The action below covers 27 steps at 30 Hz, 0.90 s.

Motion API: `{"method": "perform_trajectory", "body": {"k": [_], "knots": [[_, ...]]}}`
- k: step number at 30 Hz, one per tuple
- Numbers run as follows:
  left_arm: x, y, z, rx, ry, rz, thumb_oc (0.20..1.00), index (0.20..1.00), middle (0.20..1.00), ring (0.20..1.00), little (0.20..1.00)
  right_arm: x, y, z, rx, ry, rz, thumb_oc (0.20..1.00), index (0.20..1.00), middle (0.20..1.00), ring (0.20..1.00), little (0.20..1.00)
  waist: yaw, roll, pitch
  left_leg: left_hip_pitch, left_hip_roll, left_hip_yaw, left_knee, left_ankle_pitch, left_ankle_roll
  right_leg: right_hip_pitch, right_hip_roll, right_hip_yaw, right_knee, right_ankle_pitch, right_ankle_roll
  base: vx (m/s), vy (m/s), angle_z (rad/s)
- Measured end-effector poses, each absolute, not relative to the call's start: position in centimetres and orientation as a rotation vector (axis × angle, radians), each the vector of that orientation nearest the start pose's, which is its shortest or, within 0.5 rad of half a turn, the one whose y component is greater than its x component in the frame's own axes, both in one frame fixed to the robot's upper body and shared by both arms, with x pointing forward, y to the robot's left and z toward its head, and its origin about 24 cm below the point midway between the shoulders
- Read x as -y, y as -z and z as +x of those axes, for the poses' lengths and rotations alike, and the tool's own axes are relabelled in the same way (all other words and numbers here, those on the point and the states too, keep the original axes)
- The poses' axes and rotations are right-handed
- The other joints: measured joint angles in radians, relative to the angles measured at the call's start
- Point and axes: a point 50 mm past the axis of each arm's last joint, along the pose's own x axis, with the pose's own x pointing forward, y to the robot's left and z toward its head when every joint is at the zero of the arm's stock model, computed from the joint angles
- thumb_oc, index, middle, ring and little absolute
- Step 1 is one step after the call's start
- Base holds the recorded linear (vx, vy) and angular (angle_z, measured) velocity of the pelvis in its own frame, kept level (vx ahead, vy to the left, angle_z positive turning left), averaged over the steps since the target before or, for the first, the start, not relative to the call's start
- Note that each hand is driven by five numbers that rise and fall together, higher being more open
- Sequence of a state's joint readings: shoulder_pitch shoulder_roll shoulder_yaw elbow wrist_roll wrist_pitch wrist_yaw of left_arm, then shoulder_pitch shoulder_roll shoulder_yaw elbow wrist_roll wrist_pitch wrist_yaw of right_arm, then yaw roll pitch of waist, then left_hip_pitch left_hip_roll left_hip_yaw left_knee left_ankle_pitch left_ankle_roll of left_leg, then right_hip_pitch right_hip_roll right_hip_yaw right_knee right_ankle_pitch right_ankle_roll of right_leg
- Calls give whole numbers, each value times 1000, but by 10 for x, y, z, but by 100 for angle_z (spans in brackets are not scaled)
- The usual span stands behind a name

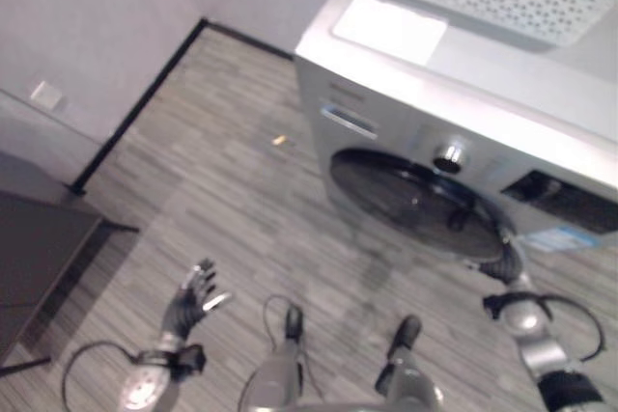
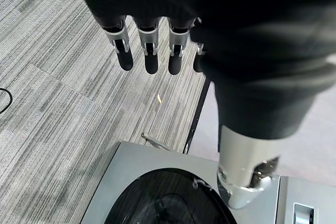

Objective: Grab the laundry basket,head to the washer,open it,put in the laundry and shut it.

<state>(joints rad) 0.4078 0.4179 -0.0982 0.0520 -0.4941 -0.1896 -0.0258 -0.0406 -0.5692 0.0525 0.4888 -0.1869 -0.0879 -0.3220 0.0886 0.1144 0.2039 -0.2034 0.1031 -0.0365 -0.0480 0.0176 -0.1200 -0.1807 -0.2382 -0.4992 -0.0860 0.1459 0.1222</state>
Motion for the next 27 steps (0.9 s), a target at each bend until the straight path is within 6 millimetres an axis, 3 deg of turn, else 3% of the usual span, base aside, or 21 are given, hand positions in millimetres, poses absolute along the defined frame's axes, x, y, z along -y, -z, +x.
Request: {"method": "perform_trajectory", "body": {"k": [8,19,21,23,27], "knots": [[-228,22,151,-294,-29,-91,1000,1000,1000,1000,1000,299,-5,241,-248,318,-747,1000,1000,1000,1000,1000,-1,28,-10,-1,2,1,0,6,-2,0,2,2,0,4,-5,-1,2,-1],[-222,25,154,-303,-10,-93,1000,1000,1000,1000,1000,278,11,238,-281,212,-729,1000,1000,1000,1000,1000,-13,31,-10,4,10,8,-2,22,-5,0,10,10,0,10,-18,-3,2,-3],[-221,26,154,-305,-7,-94,1000,1000,1000,1000,1000,270,16,237,-296,163,-715,1000,1000,1000,1000,1000,-13,33,-11,1,11,5,-2,26,-6,-1,10,10,0,11,-21,-5,4,5],[-221,27,154,-313,-9,-94,1000,1000,1000,1000,1000,246,26,237,-313,27,-693,1000,1000,1000,1000,1000,-4,45,-20,-5,10,0,-3,29,-4,-3,10,5,0,12,-23,-8,6,9],[-222,30,152,-326,-35,-89,1000,1000,1000,1000,1000,212,50,213,-355,-68,-596,1000,1000,1000,1000,1000,-6,47,-24,-3,11,0,-2,32,-6,-2,10,5,0,15,-25,-4,2,-3]]}}
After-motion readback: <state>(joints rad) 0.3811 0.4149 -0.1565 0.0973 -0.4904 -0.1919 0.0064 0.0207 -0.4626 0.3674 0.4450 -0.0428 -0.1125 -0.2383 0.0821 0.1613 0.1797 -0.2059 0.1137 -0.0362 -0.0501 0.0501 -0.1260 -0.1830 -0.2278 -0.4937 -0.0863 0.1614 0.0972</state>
